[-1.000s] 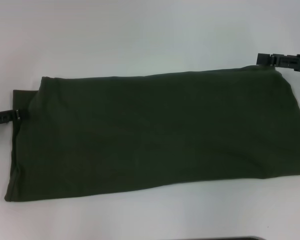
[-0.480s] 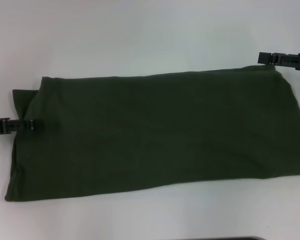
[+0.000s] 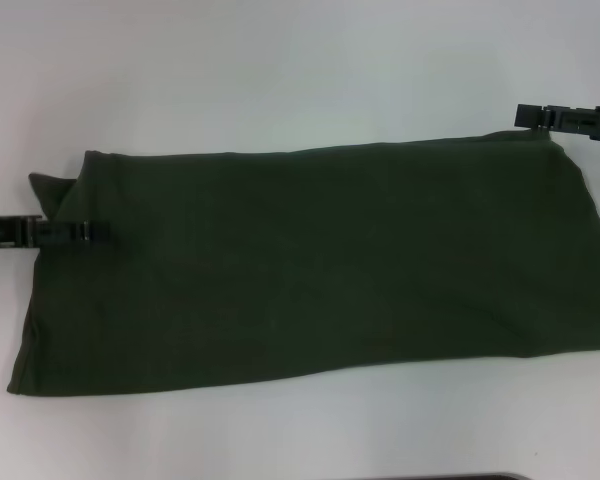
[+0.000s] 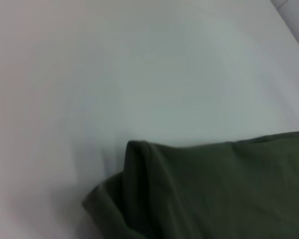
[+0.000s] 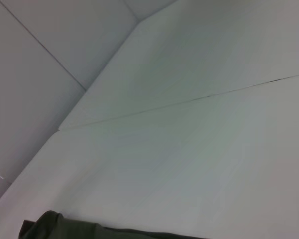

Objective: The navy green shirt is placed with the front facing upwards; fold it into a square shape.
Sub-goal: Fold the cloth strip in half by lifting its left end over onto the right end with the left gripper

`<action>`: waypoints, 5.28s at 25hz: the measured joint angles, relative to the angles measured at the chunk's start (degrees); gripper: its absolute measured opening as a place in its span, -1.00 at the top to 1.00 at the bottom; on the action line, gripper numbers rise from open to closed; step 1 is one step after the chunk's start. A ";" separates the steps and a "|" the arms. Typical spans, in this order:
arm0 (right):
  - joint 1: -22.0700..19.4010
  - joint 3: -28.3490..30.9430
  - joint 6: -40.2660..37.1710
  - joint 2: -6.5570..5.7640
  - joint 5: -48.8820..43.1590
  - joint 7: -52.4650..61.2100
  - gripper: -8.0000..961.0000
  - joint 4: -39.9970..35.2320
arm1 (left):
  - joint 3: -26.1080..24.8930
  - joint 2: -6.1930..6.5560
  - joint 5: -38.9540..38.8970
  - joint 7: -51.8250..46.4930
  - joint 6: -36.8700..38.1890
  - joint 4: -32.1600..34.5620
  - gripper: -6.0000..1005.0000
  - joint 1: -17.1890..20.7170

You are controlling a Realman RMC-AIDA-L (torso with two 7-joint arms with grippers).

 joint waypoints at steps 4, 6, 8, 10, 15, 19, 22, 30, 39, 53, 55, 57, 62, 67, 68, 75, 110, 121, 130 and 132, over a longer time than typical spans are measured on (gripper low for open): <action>0.03 0.00 0.00 0.10 0.00 0.00 -0.97 0.00 | -0.06 -0.07 -0.08 0.02 -0.18 -1.58 -0.74 -0.29; -0.01 0.00 0.00 0.11 0.00 0.00 -0.96 0.00 | -0.23 -0.07 -0.12 0.01 -0.28 -2.38 -0.74 -0.32; -0.05 0.00 0.00 0.12 0.01 0.00 -0.97 0.00 | -0.35 -0.07 -0.14 0.00 -0.43 -3.04 -0.74 -0.26; -0.09 0.00 0.00 0.15 0.00 0.00 -0.97 0.00 | -0.43 -0.06 -0.15 0.01 -0.94 -3.69 -0.74 0.01; -0.13 0.00 0.00 0.21 0.01 0.00 -0.97 0.00 | -0.50 0.09 0.26 0.02 -3.45 -3.88 -0.74 0.73; -0.12 0.00 0.00 0.21 0.01 0.00 -0.97 0.00 | -0.35 0.19 0.31 0.02 -5.33 -3.87 -0.74 1.36; -0.12 0.00 -0.03 0.11 0.00 0.13 -0.97 0.00 | -0.13 0.39 0.92 -0.15 -6.21 -3.65 -0.74 1.67; -0.12 0.00 -0.07 -0.14 0.01 0.52 -0.97 -0.10 | 0.15 0.40 2.58 -0.31 -2.51 -3.36 -0.74 1.58; -0.21 0.00 -0.12 -0.14 -0.11 0.53 -0.97 -0.35 | 2.35 0.15 4.51 -0.45 -1.32 -2.24 -0.74 0.91; -0.23 0.00 -0.35 0.11 -0.16 0.53 -0.97 -0.35 | 2.96 -0.06 4.68 -0.18 -1.15 -2.04 -0.74 0.35; -0.27 0.00 -0.35 0.15 -0.23 0.53 -0.97 -0.35 | 2.98 -0.07 4.74 -0.19 -0.99 -2.11 -0.74 0.29; -0.28 0.00 -0.35 0.20 -0.30 0.53 -0.97 -0.35 | 2.98 -0.07 4.78 -0.21 -0.80 -2.18 -0.74 0.28; -0.30 0.00 -0.26 0.23 -0.35 0.53 -0.97 -0.35 | 3.01 -0.07 4.65 -0.20 -0.62 -2.28 -0.72 0.28; -0.30 0.00 -0.18 0.21 -0.35 0.53 -0.97 -0.35 | 2.99 -0.05 4.50 -0.23 -0.63 -2.51 -0.62 0.28; -0.30 0.00 -0.17 0.19 -0.35 0.53 -0.97 -0.35 | 2.88 -0.02 4.46 -0.32 -0.76 -2.56 -0.60 0.26; -0.30 0.00 -0.18 0.12 -0.34 0.53 -0.97 -0.35 | 2.66 0.12 4.59 -0.60 -1.78 -2.54 -0.47 0.03; -0.26 0.00 0.10 0.35 0.01 0.41 -0.96 -0.44 | 1.75 0.02 3.42 -4.44 1.36 -4.13 0.90 -1.47; 0.67 -0.62 -0.07 0.66 -0.33 0.12 -0.97 -0.53 | -0.49 1.03 3.32 -6.55 3.29 -7.02 0.90 -1.02; 1.29 -1.31 -0.11 1.18 -0.46 0.08 -0.97 -0.53 | -0.22 2.31 3.96 -7.20 4.03 -7.05 0.90 -1.01; 1.30 -1.32 -0.08 1.19 -0.46 0.08 -0.97 -0.53 | -0.11 2.33 3.99 -7.20 4.00 -6.92 0.90 -0.98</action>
